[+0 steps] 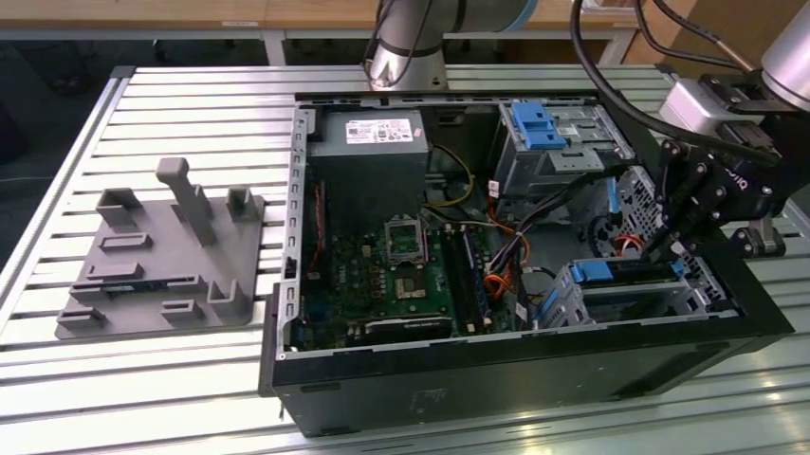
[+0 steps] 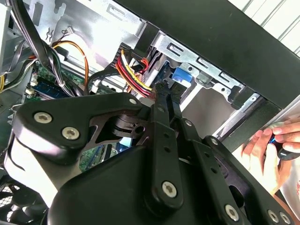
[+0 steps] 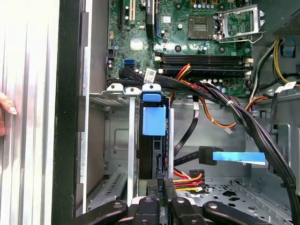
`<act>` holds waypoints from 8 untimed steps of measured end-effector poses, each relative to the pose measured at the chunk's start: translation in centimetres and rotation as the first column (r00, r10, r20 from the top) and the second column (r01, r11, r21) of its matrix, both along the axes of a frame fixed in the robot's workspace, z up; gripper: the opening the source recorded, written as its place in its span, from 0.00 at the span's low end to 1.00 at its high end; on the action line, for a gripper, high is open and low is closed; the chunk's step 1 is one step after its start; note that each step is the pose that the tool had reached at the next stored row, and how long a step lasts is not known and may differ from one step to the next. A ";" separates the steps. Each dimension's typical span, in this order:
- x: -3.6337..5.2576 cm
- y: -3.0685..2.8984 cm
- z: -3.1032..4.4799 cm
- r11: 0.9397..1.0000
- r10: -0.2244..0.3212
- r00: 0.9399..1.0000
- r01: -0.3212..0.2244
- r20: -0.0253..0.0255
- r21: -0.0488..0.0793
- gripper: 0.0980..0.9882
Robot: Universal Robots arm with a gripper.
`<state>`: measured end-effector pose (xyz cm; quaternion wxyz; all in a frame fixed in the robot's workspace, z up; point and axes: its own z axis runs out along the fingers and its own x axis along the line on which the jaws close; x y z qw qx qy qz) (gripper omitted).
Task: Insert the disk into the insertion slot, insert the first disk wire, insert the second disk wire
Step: 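Insert the first disk wire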
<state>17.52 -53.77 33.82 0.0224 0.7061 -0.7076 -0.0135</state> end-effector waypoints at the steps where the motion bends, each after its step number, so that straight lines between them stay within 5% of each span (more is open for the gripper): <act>1: 0.00 0.00 -0.03 1.000 0.000 1.000 0.000 0.000 -0.001 0.08; 8: 0.00 0.00 -0.27 1.000 0.000 1.000 0.000 0.000 -0.003 0.08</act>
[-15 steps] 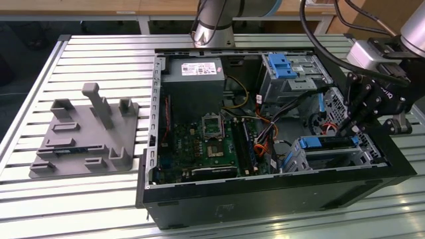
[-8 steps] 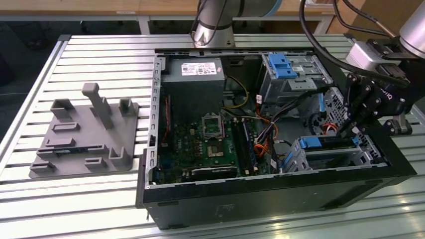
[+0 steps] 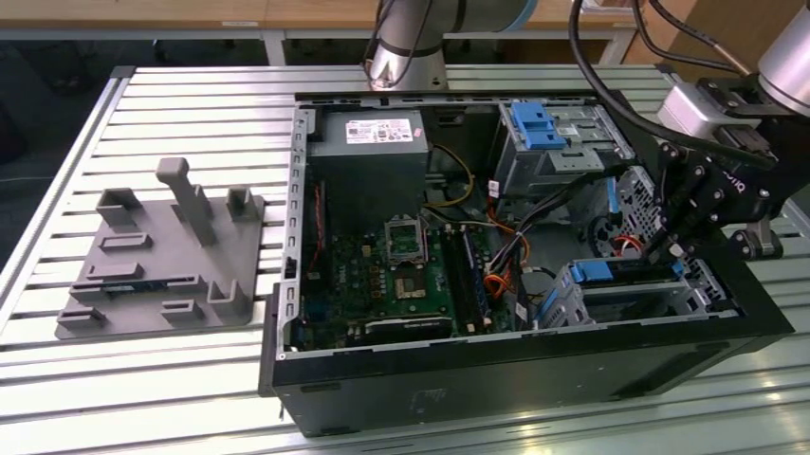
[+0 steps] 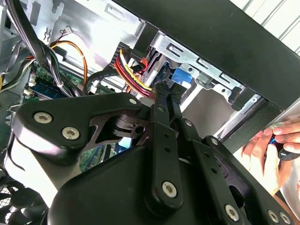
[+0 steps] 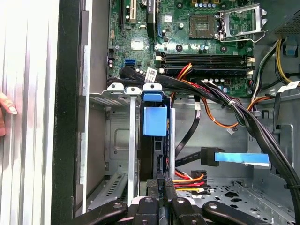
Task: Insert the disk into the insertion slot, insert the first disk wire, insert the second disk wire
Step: 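Insert the first disk wire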
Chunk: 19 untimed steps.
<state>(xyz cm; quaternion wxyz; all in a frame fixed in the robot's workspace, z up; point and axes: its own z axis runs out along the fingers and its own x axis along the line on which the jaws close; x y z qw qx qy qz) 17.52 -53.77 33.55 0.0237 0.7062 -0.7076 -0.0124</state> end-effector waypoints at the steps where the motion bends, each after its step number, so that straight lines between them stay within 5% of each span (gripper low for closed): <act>1: 0.00 0.01 -0.01 1.000 0.000 1.000 0.000 0.000 0.000 0.08; 19: 0.00 0.08 -0.46 1.000 0.000 1.000 0.000 0.000 0.000 0.08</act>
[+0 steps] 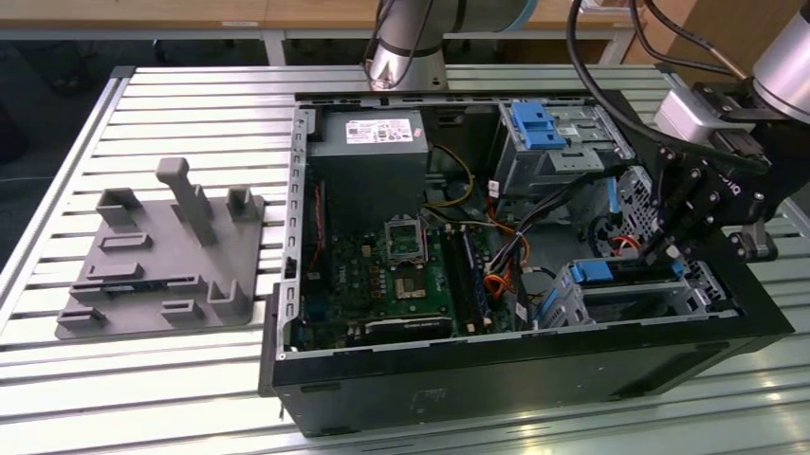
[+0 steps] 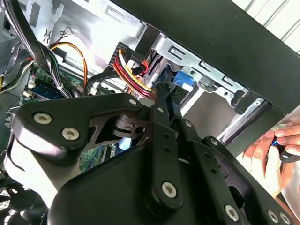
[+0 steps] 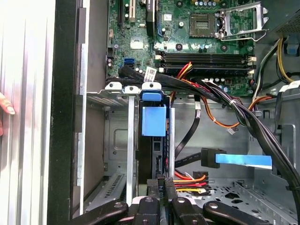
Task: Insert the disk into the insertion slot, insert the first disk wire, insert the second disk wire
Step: 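Insert the first disk wire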
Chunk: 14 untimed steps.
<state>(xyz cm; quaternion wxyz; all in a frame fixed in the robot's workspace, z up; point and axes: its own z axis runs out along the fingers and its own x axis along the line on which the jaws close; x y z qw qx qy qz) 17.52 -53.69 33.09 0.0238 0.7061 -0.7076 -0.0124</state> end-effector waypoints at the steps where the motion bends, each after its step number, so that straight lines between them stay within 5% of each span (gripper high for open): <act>1: 0.00 0.00 -0.06 1.000 0.000 1.000 0.000 0.000 0.000 0.08; 10: 0.01 -0.02 -0.49 1.000 0.001 1.000 -0.001 0.000 0.000 0.08; 14: 0.01 -0.01 0.89 1.000 0.001 1.000 -0.001 0.000 0.000 0.15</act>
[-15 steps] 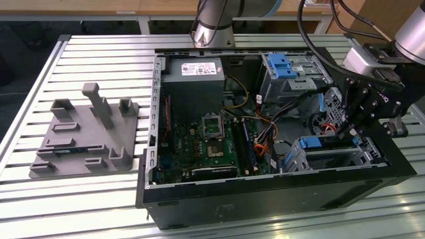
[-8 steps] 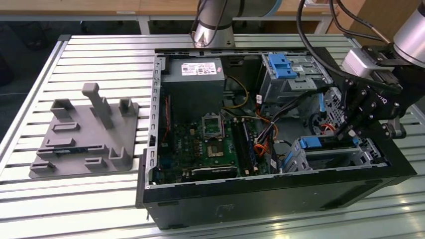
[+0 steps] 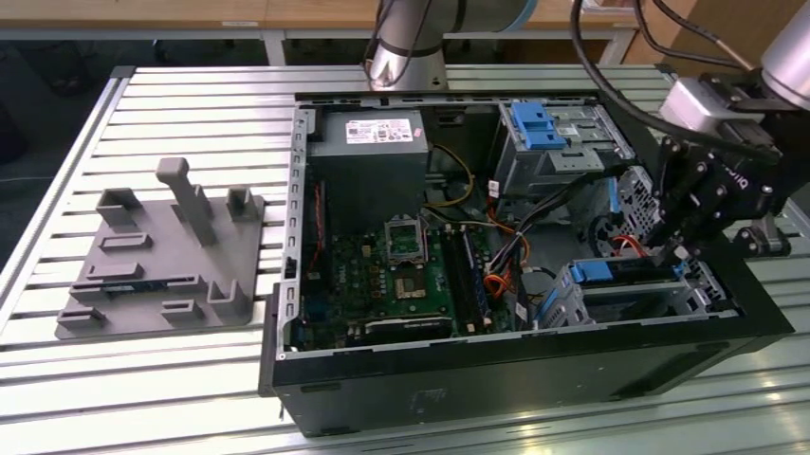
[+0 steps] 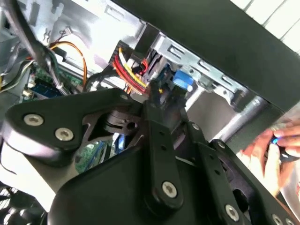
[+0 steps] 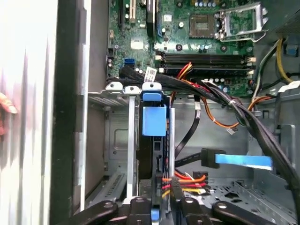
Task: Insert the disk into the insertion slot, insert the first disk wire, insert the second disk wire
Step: 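Insert the first disk wire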
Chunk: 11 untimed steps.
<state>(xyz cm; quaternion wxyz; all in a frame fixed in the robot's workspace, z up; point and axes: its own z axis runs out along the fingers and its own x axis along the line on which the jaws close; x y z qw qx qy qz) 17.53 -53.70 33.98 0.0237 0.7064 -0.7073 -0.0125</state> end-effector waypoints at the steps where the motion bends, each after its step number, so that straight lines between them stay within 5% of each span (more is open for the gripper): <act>1: 0.00 0.01 0.44 1.000 0.000 1.000 0.000 0.000 0.000 0.23; 8: 0.00 0.46 3.60 1.000 0.000 1.000 0.000 0.001 0.000 0.23; 11: 0.00 0.48 3.68 1.000 0.000 1.000 0.000 0.001 0.000 0.23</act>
